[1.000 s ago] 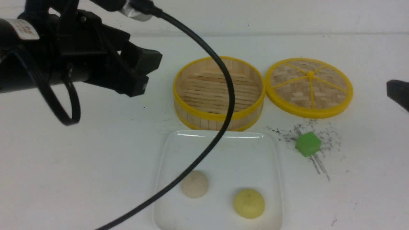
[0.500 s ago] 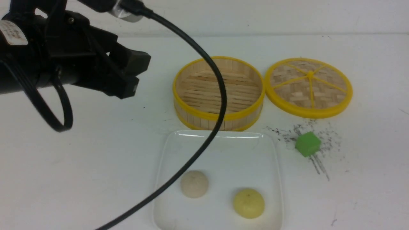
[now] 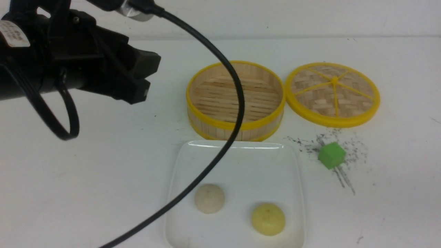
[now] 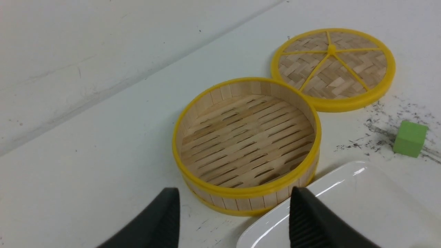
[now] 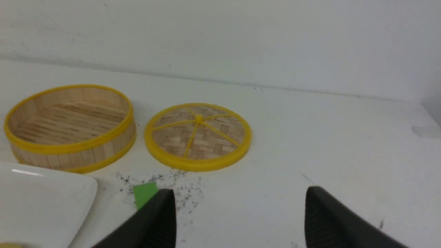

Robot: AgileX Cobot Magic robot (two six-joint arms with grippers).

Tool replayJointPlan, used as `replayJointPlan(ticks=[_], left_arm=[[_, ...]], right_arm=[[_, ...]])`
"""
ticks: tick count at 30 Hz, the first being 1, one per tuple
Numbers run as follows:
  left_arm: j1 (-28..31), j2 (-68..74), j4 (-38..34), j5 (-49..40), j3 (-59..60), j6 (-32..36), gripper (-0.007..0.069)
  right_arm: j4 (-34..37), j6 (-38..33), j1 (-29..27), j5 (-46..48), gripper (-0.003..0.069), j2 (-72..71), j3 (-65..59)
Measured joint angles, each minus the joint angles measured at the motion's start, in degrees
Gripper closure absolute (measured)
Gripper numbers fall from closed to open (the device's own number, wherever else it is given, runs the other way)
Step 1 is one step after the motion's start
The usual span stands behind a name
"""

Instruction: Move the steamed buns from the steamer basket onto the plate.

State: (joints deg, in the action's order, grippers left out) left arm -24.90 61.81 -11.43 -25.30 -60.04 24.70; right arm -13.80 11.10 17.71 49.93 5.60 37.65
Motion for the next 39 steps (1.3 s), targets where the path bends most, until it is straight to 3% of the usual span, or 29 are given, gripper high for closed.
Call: replayJointPlan(ticks=[15,19,28,34,39], left_arm=[[0.0,0.0,-1.3,0.2,0.0,0.0,0.0193],[0.0,0.0,-1.3,0.2,0.0,0.0,0.0193],[0.0,0.0,-1.3,0.3,0.0,0.0,0.0193],[0.0,0.0,-1.3,0.3,0.0,0.0,0.0193],[0.0,0.0,-1.3,0.4,0.0,0.0,0.0193]], right_arm=[[3.2,1.7,0.0,-0.3,0.0165,-5.3,-12.4],[1.2,1.7,0.0,-5.1,0.0165,-5.3,-13.9],[-4.7,1.7,0.0,-26.4,0.0165,-5.3,-21.8],[-4.8,2.2,0.0,-30.2,0.0165,-5.3,-23.7],[-4.8,10.6,0.0,-29.9,0.0165,-5.3,-26.7]])
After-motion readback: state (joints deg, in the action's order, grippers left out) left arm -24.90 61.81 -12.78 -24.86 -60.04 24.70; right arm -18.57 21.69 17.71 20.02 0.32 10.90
